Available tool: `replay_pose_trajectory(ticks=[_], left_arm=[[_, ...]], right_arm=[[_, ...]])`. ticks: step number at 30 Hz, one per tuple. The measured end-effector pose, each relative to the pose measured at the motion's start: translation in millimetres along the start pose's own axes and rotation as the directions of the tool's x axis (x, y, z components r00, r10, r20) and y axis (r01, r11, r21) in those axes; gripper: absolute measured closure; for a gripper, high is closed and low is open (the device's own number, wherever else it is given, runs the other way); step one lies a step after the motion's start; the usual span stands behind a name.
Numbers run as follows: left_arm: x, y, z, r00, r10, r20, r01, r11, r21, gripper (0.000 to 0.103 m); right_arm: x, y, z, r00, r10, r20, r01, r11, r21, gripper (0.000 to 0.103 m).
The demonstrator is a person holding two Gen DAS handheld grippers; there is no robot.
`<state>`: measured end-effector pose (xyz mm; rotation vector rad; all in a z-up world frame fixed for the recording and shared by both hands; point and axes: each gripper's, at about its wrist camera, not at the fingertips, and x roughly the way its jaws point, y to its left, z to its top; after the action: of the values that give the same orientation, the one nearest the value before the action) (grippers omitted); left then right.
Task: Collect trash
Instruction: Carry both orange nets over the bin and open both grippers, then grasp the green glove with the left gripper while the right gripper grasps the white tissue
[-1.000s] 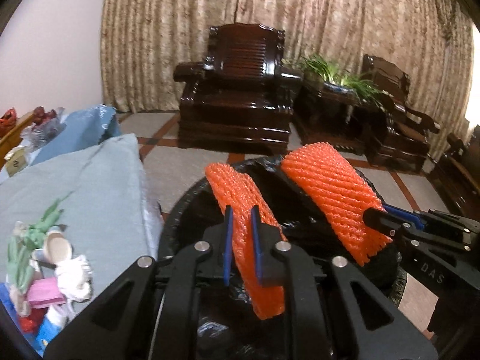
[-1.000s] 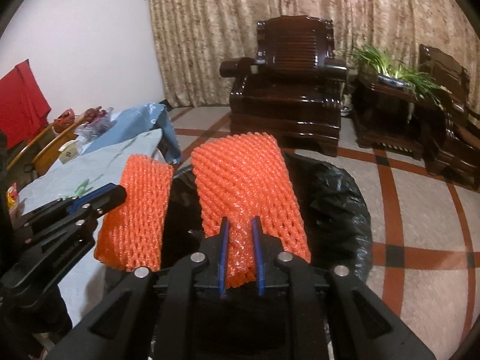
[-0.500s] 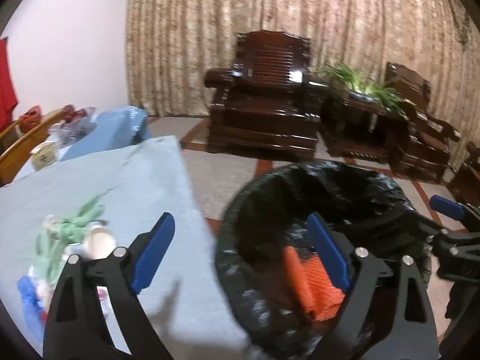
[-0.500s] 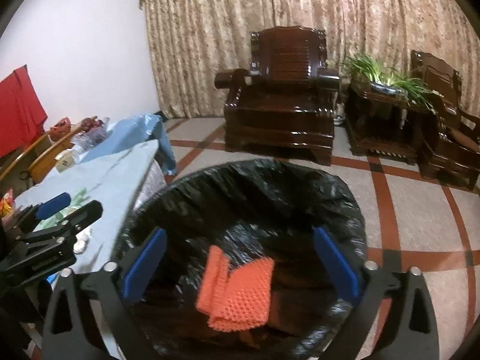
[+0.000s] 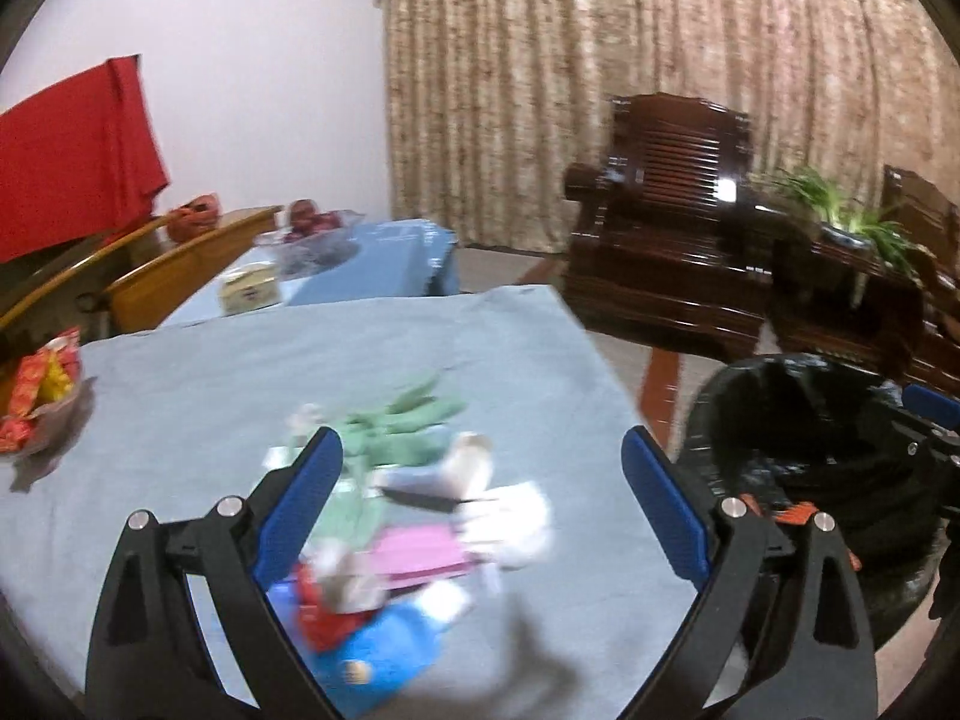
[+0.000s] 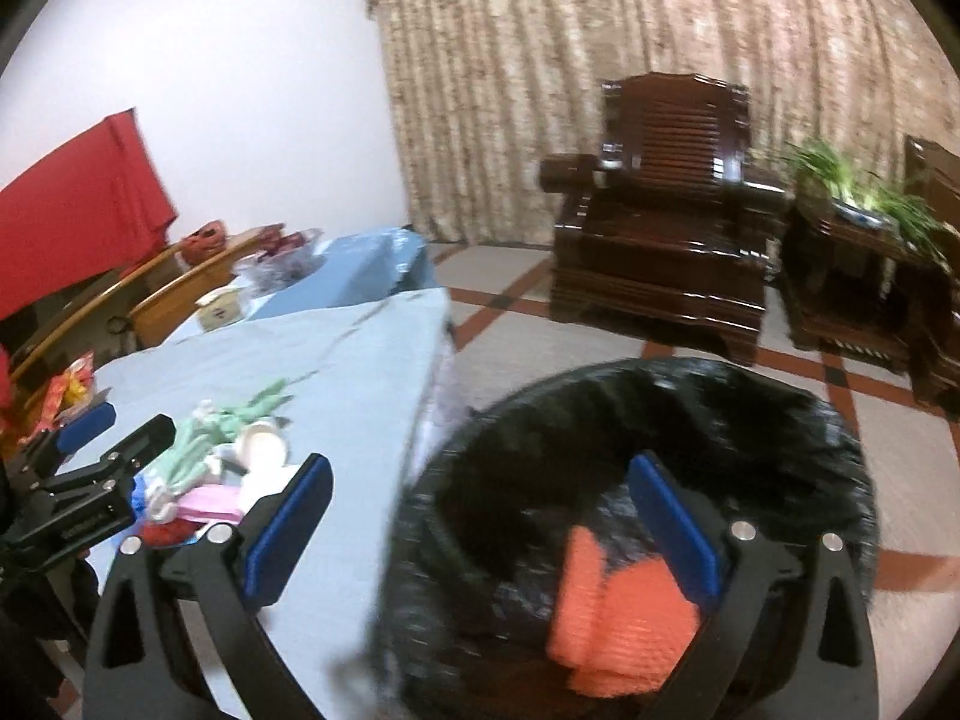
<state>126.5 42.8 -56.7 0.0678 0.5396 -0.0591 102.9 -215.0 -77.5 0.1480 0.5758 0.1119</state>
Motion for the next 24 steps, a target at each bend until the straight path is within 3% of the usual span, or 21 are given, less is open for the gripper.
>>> replay_pose_trajectory(ticks=[10, 12, 24], left_arm=[[-3, 64, -14, 0.993, 0.11, -0.033, -0.112, 0.992, -0.056, 0.012], [0, 71, -19, 0.993, 0.111, -0.049, -0.114, 0.991, -0.063, 0.02], [37, 73, -42, 0.985, 0.092, -0.148, -0.104, 0.992, -0.073, 0.035]], right_arm=[[36, 75, -7, 0.994, 0.109, -0.032, -0.111, 0.989, -0.094, 0.006], [42, 85, -10, 0.992, 0.117, -0.038, -0.12, 0.987, -0.111, 0.006], [69, 103, -16, 0.989, 0.122, -0.083, -0.134, 0.978, -0.157, 0.017]])
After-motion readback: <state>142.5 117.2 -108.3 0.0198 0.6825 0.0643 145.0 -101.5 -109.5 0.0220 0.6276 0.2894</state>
